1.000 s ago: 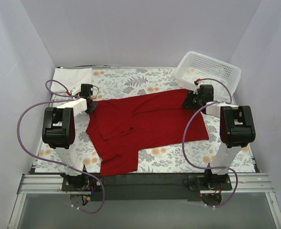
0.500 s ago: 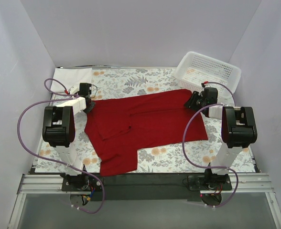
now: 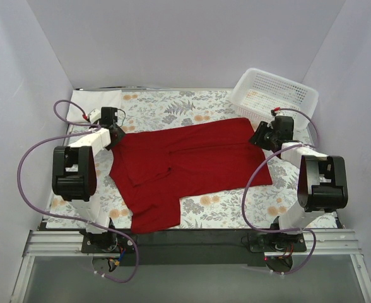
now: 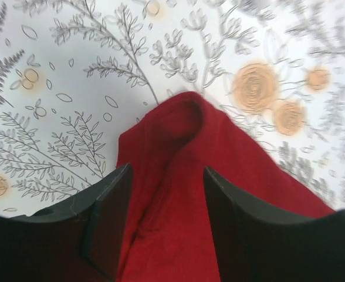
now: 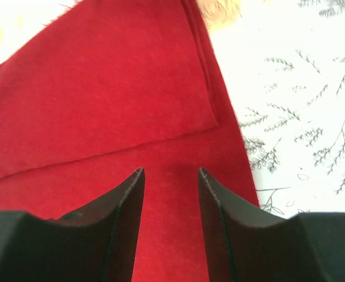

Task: Fold and stack the t-shirts
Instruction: Fold the tshirt

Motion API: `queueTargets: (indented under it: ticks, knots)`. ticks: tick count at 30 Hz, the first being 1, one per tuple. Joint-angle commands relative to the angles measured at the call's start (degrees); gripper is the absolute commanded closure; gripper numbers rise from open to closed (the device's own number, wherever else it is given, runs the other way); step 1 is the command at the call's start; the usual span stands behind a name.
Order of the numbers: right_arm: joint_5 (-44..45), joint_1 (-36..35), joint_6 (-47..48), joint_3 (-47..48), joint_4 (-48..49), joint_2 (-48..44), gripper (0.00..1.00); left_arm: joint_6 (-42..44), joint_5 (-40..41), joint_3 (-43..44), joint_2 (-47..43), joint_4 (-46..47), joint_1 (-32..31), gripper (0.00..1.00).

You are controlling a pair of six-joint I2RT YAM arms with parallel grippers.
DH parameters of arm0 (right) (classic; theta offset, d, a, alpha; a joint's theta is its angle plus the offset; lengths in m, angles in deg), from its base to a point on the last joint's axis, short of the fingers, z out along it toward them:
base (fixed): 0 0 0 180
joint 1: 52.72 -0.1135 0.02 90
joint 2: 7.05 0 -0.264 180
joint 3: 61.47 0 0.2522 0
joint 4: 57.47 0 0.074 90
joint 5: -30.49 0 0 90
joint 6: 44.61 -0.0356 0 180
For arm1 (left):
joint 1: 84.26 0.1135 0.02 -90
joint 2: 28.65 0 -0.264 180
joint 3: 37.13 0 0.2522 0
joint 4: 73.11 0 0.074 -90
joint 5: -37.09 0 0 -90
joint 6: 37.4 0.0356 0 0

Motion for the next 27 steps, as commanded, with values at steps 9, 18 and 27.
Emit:
queueTargets:
  ticks: [9, 18, 27]
  knots:
    - [1.84, -7.65, 6.6, 10.5, 0.03, 7.67, 0.62, 1.37, -1.61, -4.93, -18.98, -2.57, -5.65, 0.47]
    - [7.38, -8.45, 3.79, 14.46, -2.69, 15.24, 0.59, 3.74, -1.61, -15.12, -24.36, -2.14, -8.57, 0.47]
    - [13.36, -6.7, 3.0, 5.95, -11.74, 9.72, 0.57, 4.71, -2.23, -16.19, -24.62, -0.73, -8.57, 0.48]
